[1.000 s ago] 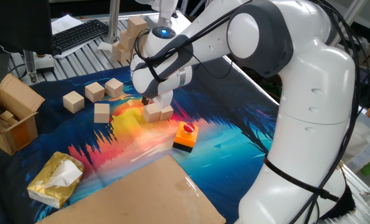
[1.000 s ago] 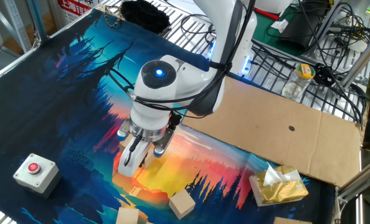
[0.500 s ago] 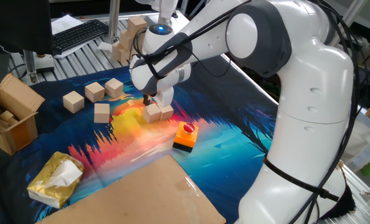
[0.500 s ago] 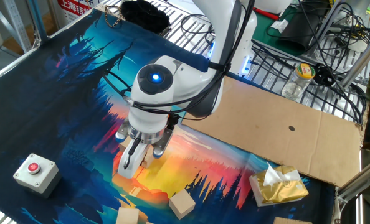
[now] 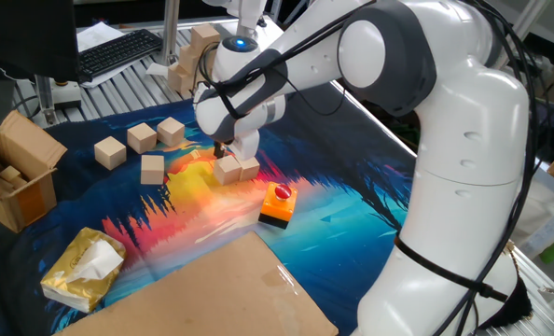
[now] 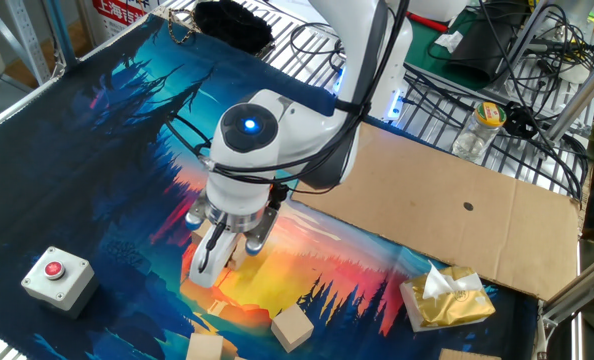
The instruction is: Stack the blocks into a pyramid shape
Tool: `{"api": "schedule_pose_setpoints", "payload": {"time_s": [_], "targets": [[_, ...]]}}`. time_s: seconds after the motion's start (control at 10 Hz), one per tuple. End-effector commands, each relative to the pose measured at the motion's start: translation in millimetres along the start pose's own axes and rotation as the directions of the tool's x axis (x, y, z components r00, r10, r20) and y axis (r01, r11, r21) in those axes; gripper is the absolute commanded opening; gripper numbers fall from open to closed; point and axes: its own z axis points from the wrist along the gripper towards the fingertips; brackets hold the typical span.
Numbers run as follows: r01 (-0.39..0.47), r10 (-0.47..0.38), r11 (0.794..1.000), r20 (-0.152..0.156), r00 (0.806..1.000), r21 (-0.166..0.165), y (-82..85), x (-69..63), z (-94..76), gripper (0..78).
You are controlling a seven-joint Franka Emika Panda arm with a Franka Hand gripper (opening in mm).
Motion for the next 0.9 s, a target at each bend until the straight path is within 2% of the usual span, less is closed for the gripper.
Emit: {"api": "schedule_pose_setpoints", "payload": {"time_s": [0.1,0.2,0.3,0.4,0.5,0.6,0.7,0.8,0.9], "targets": [[-0.019,0.020,0.999,-0.033,0.999,0.026,30.8,23.8,-54.5,1.1],[0.024,-0.022,0.999,-0.055,0.998,0.032,34.2,33.6,-65.6,1.1],[0.043,-0.041,0.999,-0.065,0.997,0.032,35.7,39.7,-70.4,1.1],[0.150,-0.147,0.988,-0.092,0.985,0.027,40.9,68.5,-89.6,1.1],[0.235,-0.233,0.972,-0.101,0.967,0.016,41.9,91.3,-100.3,1.1],[0.322,-0.320,0.947,-0.111,0.941,-0.002,39.0,114.4,-108.3,1.1],[0.421,-0.421,0.907,-0.114,0.900,-0.019,32.4,135.7,-113.5,1.1],[0.461,-0.460,0.887,-0.111,0.881,-0.022,29.1,143.6,-115.1,1.1],[0.571,-0.573,0.819,-0.112,0.812,-0.053,17.1,167.7,-118.1,1.1]]}}
